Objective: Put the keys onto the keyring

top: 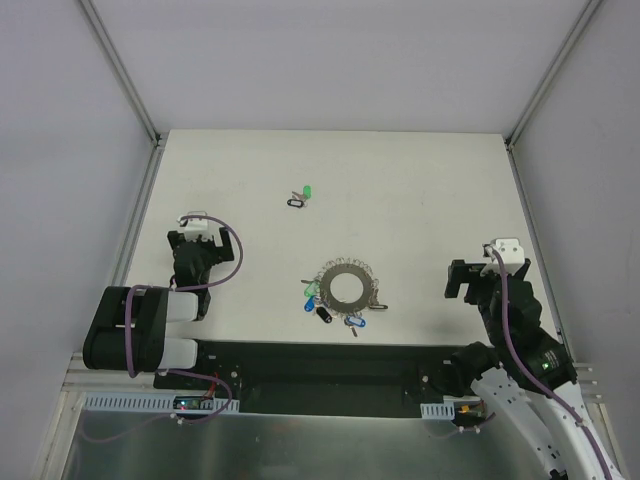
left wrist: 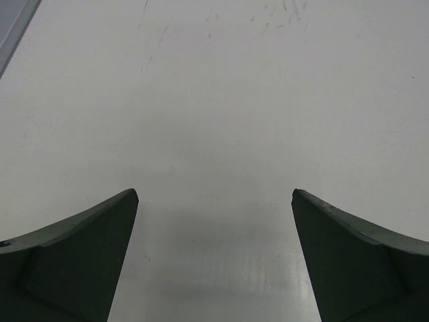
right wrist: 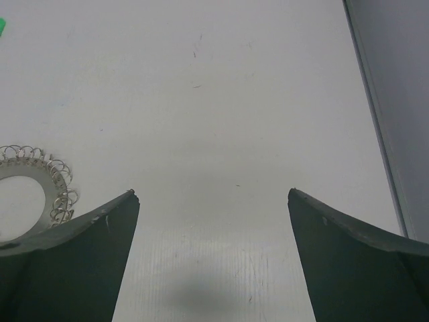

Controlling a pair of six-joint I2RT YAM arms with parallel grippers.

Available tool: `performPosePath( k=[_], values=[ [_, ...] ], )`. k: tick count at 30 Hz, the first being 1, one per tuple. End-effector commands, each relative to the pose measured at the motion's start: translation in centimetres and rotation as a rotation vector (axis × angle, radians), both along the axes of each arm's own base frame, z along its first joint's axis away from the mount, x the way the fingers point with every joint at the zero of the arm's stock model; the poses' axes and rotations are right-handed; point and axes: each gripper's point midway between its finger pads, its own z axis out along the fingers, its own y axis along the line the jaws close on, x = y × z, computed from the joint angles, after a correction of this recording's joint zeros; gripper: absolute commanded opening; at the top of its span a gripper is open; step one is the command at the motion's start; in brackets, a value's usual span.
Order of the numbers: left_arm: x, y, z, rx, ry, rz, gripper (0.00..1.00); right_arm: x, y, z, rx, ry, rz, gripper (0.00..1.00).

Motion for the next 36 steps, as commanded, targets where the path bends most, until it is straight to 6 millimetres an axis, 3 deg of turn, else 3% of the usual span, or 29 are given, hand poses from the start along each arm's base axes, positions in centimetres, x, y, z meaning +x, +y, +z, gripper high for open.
performPosePath(
  k=[1,16,23,31,35,36],
  values=[
    [1.1,0.0,2.3,-0.018,-0.077,-0.006,0.99,0.1,0.1,1.9,0.022,-0.044,0.004,0.96],
    [1.2,0.0,2.4,-0.018,-0.079,-0.005,0.99,-1.5,1.5,3.4,0.149,-0.134,0.1,0.96],
    [1.1,0.0,2.3,-0.017,-0.076,-0.005,0.99,-1.5,3.9,3.4,0.176,-0.019,0.198,0.96],
    [1.1,0.0,2.2,-0.017,-0.074,-0.005,0.99,-0.2,9.0,0.8,0.211,0.25,0.351,0.96],
    [1.1,-0.1,2.4,-0.019,-0.079,-0.007,0.99,0.6,11.6,-1.4,0.245,0.358,0.414,0.99],
    [1.1,-0.2,2.4,-0.019,-0.08,-0.015,0.99,1.0,12.1,-2.8,0.238,0.416,0.413,0.99]
  ],
)
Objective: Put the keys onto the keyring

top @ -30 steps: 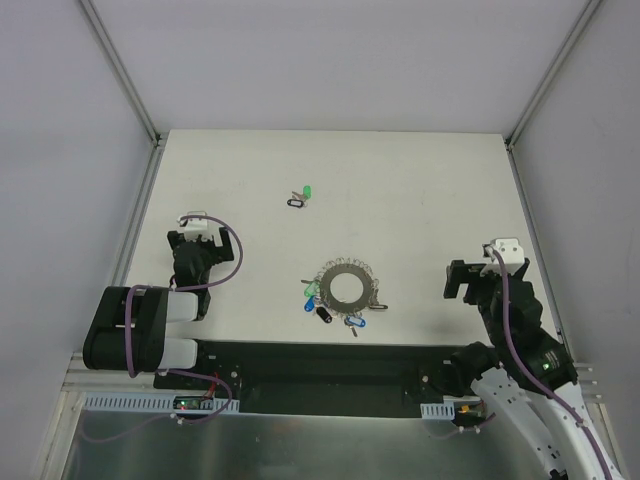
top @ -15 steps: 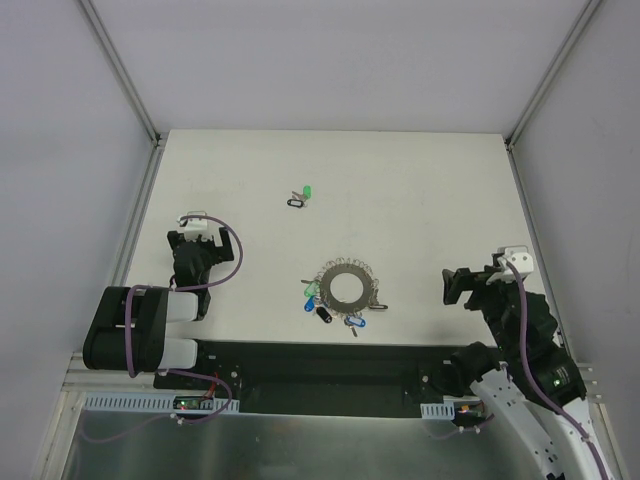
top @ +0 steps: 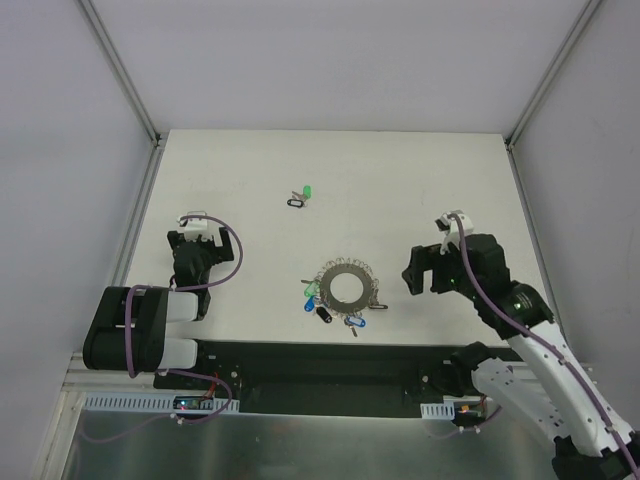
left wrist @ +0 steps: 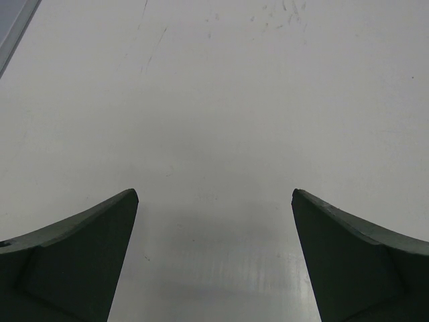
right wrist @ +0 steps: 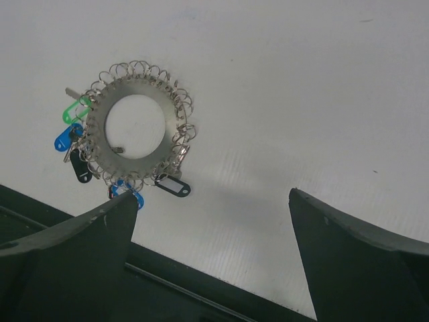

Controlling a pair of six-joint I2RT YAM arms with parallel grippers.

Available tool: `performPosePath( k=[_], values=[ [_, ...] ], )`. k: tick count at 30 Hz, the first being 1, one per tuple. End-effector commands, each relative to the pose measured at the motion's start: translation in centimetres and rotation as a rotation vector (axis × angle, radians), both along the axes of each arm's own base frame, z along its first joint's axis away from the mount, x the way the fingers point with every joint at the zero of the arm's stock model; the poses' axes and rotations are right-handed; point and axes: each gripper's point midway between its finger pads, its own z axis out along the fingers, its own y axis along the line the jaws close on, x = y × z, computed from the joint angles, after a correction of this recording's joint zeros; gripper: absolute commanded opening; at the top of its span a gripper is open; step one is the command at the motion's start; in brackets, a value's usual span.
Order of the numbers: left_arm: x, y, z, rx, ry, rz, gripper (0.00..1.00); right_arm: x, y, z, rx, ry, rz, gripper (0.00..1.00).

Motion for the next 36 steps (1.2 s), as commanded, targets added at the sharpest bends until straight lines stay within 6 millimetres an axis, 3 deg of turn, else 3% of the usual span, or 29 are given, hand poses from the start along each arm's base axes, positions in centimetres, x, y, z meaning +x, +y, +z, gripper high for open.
performPosePath(
  k=[1,4,12,13,20,22,23,25,26,27,36],
  values=[
    [1.2,-0.5,2.9,-0.021,-0.09,-0.028,0.99,0.7,3.7,-1.4,0.082,0.1,0.096,0.96],
    [1.1,-1.2,3.0,-0.022,-0.046,-0.072,0.99,1.5,5.3,-3.8,0.042,0.159,0.127,0.89],
    [0.6,-0.8,6.6,-0.067,-0.088,-0.008,0.99,3.7,8.8,-8.2,-0.031,0.247,0.154,0.66],
    [0.3,-0.7,7.1,-0.074,-0.096,0.0,0.99,3.9,9.0,-9.4,-0.057,0.276,0.152,0.65],
    [0.1,-1.3,9.6,-0.068,-0.095,-0.009,0.99,4.3,9.8,-12.7,-0.079,0.383,0.084,0.56],
    [0.0,-1.6,10.2,-0.072,-0.079,-0.018,0.99,4.1,10.1,-13.2,-0.081,0.404,0.078,0.55],
    [0.3,-2.2,11.4,-0.08,-0.091,-0.035,0.99,4.0,10.2,-13.6,-0.084,0.415,0.077,0.54],
    [-0.1,-2.8,11.5,-0.081,-0.047,-0.061,0.99,3.7,10.6,-14.6,-0.094,0.446,0.072,0.53],
    [0.0,-3.3,12.6,-0.084,-0.053,-0.087,0.99,3.7,10.7,-14.9,-0.094,0.451,0.072,0.52],
    [-0.4,-3.6,12.2,-0.084,-0.016,-0.101,0.99,3.8,10.7,-15.4,-0.121,0.449,0.06,0.5],
    [-2.8,-5.3,15.5,-0.084,-0.082,-0.192,0.99,4.4,12.2,-15.8,-0.177,0.448,0.047,0.39]
  ],
)
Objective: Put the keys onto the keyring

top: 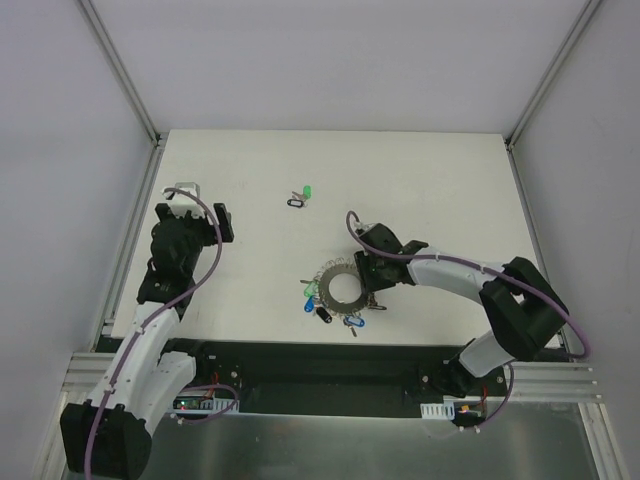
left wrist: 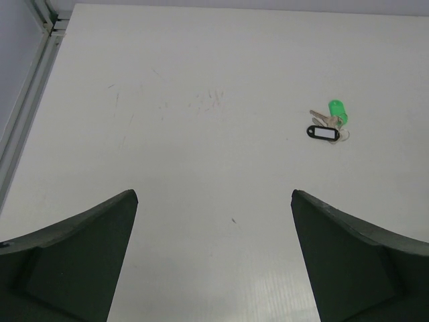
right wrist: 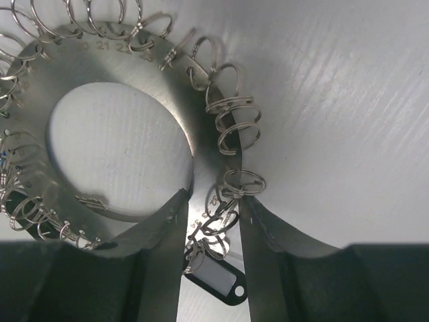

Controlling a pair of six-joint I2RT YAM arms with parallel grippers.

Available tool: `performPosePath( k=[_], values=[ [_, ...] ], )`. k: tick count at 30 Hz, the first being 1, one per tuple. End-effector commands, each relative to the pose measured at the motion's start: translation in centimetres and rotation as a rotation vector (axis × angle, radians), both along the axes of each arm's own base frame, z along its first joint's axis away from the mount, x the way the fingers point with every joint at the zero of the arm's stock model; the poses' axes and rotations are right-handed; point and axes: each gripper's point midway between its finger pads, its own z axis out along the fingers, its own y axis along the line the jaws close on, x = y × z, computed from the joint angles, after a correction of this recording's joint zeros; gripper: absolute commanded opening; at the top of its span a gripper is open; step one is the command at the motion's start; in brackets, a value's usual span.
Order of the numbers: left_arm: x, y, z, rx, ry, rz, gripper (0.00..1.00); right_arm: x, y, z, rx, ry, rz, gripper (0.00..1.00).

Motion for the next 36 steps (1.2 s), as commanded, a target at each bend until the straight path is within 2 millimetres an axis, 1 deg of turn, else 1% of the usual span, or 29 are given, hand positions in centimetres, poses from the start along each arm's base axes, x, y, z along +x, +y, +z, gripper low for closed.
performPosePath(
  k=[1,2,4,5,7,8,9,10,11,13,14,15,17,18,19,21,22,24,25,27,28,31,33,35,36],
  values=[
    [-1.3,-2.2,1.8,-0.001,-0.038,-0.102,0.99,2.2,2.1,1.7,0.018,-0.066,-0.023,0.38],
    [-1.4,-2.5,2.1,0.006,-0.047,-0.115,0.99,2.4,2.4,1.6,0.014,-0.064,-0.019,0.37],
    [-1.7,-4.1,2.4,0.011,-0.054,-0.185,0.99,2.8,3.4,1.9,0.02,-0.072,-0.001,0.36],
    [-1.8,-4.5,2.7,0.009,-0.059,-0.202,0.99,3.5,4.4,2.2,0.03,-0.079,0.006,0.35],
    [-2.1,-5.4,2.8,0.023,-0.066,-0.248,0.99,4.0,5.6,2.4,0.05,-0.074,0.029,0.34],
    [-2.3,-5.9,2.9,0.024,-0.07,-0.27,0.99,4.8,6.8,3.3,0.076,-0.088,0.036,0.32],
    [-2.4,-6.2,2.9,0.023,-0.07,-0.279,0.99,4.9,7.4,2.9,0.084,-0.07,0.045,0.31],
    [-2.5,-6.4,3.0,0.024,-0.074,-0.287,0.99,5.3,8.1,3.2,0.1,-0.077,0.05,0.31],
    [-2.6,-6.7,3.0,0.021,-0.073,-0.302,0.99,6.0,8.9,4.0,0.123,-0.093,0.052,0.31],
    [-2.8,-7.1,3.2,0.018,-0.076,-0.32,0.99,6.4,9.6,4.5,0.134,-0.096,0.063,0.32],
    [-2.9,-7.4,3.2,0.015,-0.078,-0.334,0.99,6.5,9.6,4.9,0.129,-0.106,0.064,0.34],
    [-3.0,-7.5,3.2,0.01,-0.077,-0.341,0.99,7.0,9.4,5.8,0.127,-0.136,0.057,0.36],
    [-3.1,-7.9,3.4,0.002,-0.077,-0.355,0.99,6.7,8.2,6.3,0.087,-0.154,0.068,0.38],
    [-3.3,-8.1,3.4,0.0,-0.077,-0.37,0.99,6.5,7.0,5.9,0.05,-0.161,0.06,0.39],
    [-3.3,-8.3,3.4,-0.002,-0.075,-0.378,0.99,5.9,6.0,6.5,0.035,-0.169,0.061,0.39],
    [-3.3,-8.6,3.4,-0.005,-0.069,-0.395,0.99,5.4,4.3,6.2,0.006,-0.168,0.051,0.4],
    [-3.4,-8.8,3.6,-0.036,-0.06,-0.393,0.99,4.2,3.1,5.7,0.0,-0.152,0.053,0.4],
    [-3.4,-8.9,3.5,-0.044,-0.049,-0.394,0.99,3.1,2.3,5.0,0.006,-0.129,0.08,0.39],
    [-3.5,-9.1,3.6,-0.046,-0.047,-0.405,0.99,2.1,1.7,4.2,-0.002,-0.107,0.093,0.4],
    [-3.5,-9.2,3.6,-0.049,-0.043,-0.412,0.99,1.3,1.6,4.0,0.027,-0.099,0.107,0.39],
    [-3.5,-9.3,3.6,-0.048,-0.043,-0.415,0.99,0.9,1.6,3.5,0.037,-0.099,0.112,0.39],
    [-3.6,-9.3,3.6,-0.047,-0.042,-0.418,0.99,1.2,1.9,3.4,0.057,-0.126,0.13,0.39],
    [-3.6,-9.4,3.4,-0.046,-0.037,-0.42,0.99,1.4,2.1,2.9,0.057,-0.12,0.139,0.38],
    [-3.6,-9.3,3.4,-0.04,-0.037,-0.42,0.99,1.9,2.5,2.8,0.057,-0.132,0.168,0.37],
    [-3.6,-9.3,3.4,-0.037,-0.036,-0.422,0.99,2.1,2.6,2.4,0.051,-0.129,0.173,0.36]
  ],
)
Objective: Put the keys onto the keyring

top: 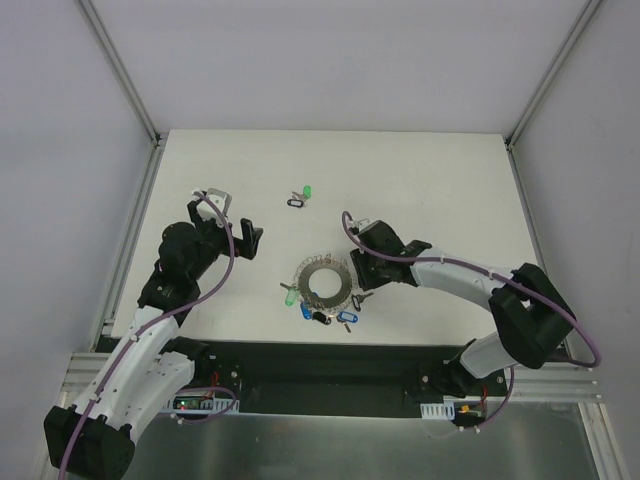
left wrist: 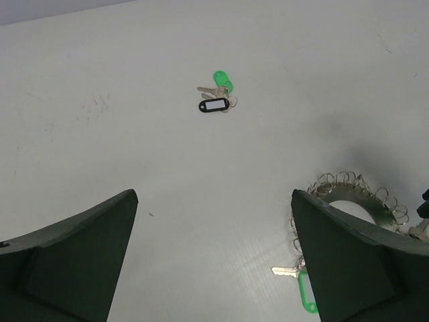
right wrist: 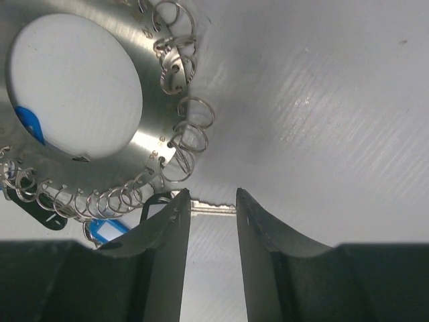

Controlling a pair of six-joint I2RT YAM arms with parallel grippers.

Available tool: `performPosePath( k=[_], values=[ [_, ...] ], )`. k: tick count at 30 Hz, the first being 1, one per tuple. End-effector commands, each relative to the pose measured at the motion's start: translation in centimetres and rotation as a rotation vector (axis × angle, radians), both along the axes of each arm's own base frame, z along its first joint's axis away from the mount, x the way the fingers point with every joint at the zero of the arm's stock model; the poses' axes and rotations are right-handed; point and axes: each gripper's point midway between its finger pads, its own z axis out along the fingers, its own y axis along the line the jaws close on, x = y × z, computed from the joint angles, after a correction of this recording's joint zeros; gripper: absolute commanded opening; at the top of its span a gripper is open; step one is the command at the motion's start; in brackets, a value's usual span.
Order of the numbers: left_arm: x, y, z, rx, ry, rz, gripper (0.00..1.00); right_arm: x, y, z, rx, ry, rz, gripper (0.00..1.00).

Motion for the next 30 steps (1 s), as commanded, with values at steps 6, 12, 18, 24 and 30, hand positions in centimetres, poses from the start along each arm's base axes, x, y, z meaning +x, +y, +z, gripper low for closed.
performPosePath(
  k=[6,12,18,24,30],
  values=[
    [0.0,-0.7,2.1,-0.02,-0.04,-0.031,0.99,1.3,3.1,0.3,0.101,-0.026,0.104,0.34],
    [-0.1,-0.9,2.0,-0.022,-0.032,-0.044,0.99,1.2,3.4,0.1,0.117,-0.014,0.115,0.33],
    [-0.1,-1.0,2.0,-0.022,-0.031,-0.049,0.99,1.3,3.3,-0.7,0.109,0.001,0.118,0.28],
    [-0.5,-1.9,2.0,-0.025,-0.017,-0.107,0.99,1.3,3.6,0.2,0.13,-0.015,0.145,0.14],
    [-1.4,-3.4,3.0,-0.041,-0.029,-0.212,0.99,1.7,3.6,4.3,0.152,-0.109,0.211,0.01]
  ],
)
